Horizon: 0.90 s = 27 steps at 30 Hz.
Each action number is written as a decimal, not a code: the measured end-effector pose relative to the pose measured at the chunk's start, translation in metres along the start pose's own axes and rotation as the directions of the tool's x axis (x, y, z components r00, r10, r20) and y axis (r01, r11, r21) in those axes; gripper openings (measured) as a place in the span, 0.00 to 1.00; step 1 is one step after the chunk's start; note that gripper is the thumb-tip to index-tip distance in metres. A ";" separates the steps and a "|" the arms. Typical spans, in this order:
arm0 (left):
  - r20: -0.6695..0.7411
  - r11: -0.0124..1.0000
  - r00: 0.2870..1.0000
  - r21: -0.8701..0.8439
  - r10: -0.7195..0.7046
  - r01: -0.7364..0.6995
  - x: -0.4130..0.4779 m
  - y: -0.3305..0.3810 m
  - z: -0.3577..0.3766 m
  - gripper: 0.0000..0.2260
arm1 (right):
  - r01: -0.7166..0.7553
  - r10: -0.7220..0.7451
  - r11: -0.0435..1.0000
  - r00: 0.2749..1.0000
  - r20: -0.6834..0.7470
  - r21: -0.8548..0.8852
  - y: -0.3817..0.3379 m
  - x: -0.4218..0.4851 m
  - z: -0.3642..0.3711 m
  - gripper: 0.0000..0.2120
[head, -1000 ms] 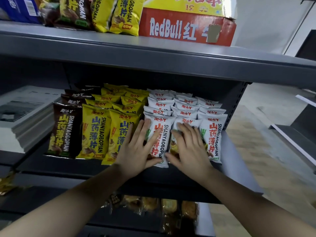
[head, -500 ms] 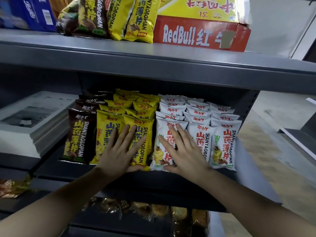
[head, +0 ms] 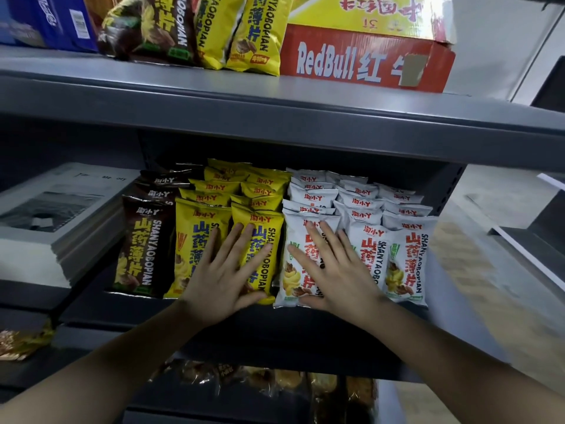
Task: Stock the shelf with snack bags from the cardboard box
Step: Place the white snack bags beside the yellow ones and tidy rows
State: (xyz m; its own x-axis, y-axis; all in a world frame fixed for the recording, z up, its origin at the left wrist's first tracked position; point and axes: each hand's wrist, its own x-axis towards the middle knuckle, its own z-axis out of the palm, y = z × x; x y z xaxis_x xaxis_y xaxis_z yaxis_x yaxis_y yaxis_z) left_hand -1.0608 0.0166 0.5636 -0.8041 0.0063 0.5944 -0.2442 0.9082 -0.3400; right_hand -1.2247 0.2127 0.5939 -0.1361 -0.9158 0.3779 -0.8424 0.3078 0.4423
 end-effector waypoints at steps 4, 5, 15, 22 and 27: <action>-0.027 0.979 0.980 -0.057 -0.199 0.197 -0.007 -0.008 -0.012 0.30 | -0.026 0.028 0.997 0.999 -0.023 0.071 -0.002 -0.004 -0.010 0.41; -0.018 0.956 0.958 -0.068 -0.286 0.285 -0.009 -0.013 -0.013 0.29 | -0.044 0.048 0.995 0.998 -0.046 0.093 -0.004 -0.003 -0.013 0.38; 0.109 0.837 0.838 -0.063 -0.535 0.543 -0.016 -0.033 -0.002 0.39 | -0.037 0.052 0.982 0.996 -0.079 0.185 -0.071 0.054 -0.027 0.43; 0.106 0.873 0.869 -0.011 -0.483 0.487 -0.021 -0.045 0.000 0.37 | 0.045 -0.041 0.989 0.999 -0.031 0.142 -0.077 0.070 -0.006 0.51; 0.148 0.887 0.876 0.019 -0.460 0.462 -0.021 -0.047 0.000 0.37 | 0.130 -0.122 0.979 0.991 -0.058 0.160 -0.073 0.072 -0.002 0.49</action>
State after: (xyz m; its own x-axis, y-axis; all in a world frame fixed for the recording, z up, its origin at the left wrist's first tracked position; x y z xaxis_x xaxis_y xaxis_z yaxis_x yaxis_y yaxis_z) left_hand -1.0328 -0.0259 0.5668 -0.6721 -0.4740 0.5689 -0.5985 0.8001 -0.0406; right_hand -1.1717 0.1249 0.5904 -0.0020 -0.9298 0.3679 -0.9255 0.1411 0.3515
